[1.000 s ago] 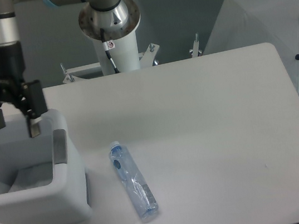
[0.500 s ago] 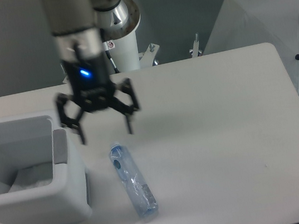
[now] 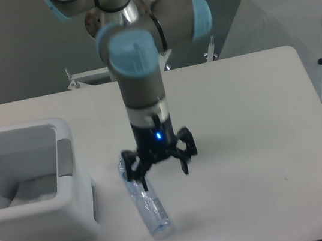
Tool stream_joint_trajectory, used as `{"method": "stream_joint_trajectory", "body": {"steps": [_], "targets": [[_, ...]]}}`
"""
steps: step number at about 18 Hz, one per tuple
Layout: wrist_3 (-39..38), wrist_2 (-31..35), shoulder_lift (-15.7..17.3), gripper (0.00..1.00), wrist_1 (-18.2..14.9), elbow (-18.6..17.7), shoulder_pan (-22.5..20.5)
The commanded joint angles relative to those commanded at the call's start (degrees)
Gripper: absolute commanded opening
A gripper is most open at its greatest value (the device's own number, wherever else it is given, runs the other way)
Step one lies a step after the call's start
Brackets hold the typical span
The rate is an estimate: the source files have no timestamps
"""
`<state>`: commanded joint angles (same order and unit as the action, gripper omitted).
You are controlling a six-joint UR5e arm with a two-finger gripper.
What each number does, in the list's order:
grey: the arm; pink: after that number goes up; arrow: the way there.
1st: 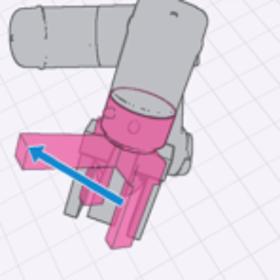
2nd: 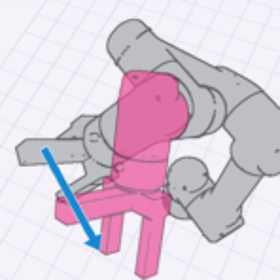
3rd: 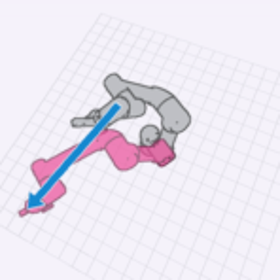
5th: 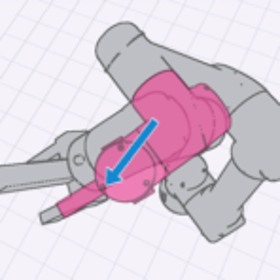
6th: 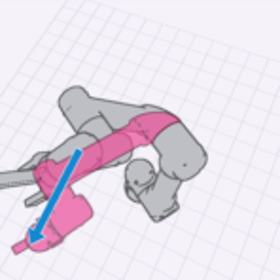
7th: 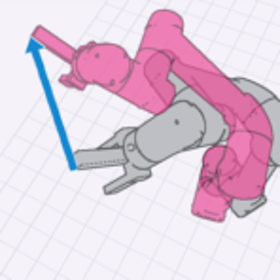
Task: Place the trash in the trash can
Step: 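Move the open gripper over the clear water bottle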
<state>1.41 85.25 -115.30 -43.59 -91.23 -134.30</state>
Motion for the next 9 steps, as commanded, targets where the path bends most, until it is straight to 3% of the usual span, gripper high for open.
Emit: {"method": "stream_joint_trajectory", "body": {"steps": [3, 9], "targets": [[0.0, 0.0, -2.81, 1.0, 0.0, 0.0, 0.35], [0.09, -0.18, -5.01, 1.0, 0.0, -0.44, 1.14]]}}
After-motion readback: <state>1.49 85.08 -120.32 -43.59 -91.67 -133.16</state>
